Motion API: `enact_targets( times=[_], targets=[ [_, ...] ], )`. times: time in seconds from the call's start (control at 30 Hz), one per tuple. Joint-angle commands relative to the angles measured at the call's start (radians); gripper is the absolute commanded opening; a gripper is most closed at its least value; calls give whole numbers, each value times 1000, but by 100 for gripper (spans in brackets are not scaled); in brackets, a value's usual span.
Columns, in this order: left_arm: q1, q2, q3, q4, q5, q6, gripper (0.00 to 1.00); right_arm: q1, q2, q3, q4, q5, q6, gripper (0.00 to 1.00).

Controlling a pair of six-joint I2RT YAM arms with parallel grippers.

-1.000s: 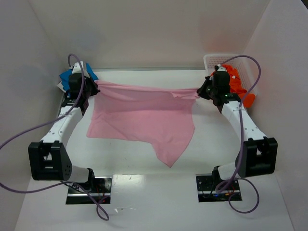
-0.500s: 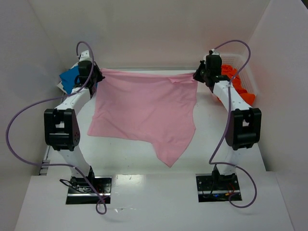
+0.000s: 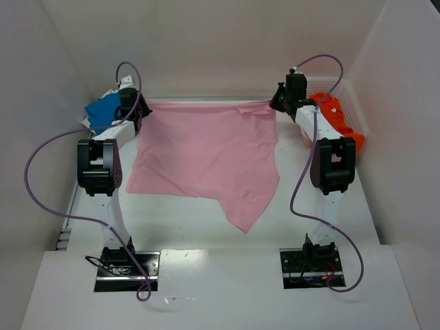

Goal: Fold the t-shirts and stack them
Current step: Flatten out the tshirt, then grap the side of the flattened tshirt furthest away from the robot with both arms

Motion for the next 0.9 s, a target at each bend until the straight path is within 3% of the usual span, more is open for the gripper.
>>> enact_targets(
  times=[0.0, 0.13, 0.33, 0.57, 0.87],
  targets=[
    [29, 30, 89, 43, -32, -19, 2, -8, 26, 78, 11, -1, -19, 1],
    [29, 50, 141, 21, -22, -19, 2, -8, 22, 69, 11, -35, 1, 1],
    [38, 50, 141, -11, -22, 13, 3, -8, -55, -98, 33, -107, 21, 1],
    [47, 20, 77, -42, -22, 31, 3, 17, -136, -275, 68, -199, 67, 1],
    [67, -60, -35, -63, -2, 4, 3, 46, -222, -442, 77, -178, 96, 1]
  ],
)
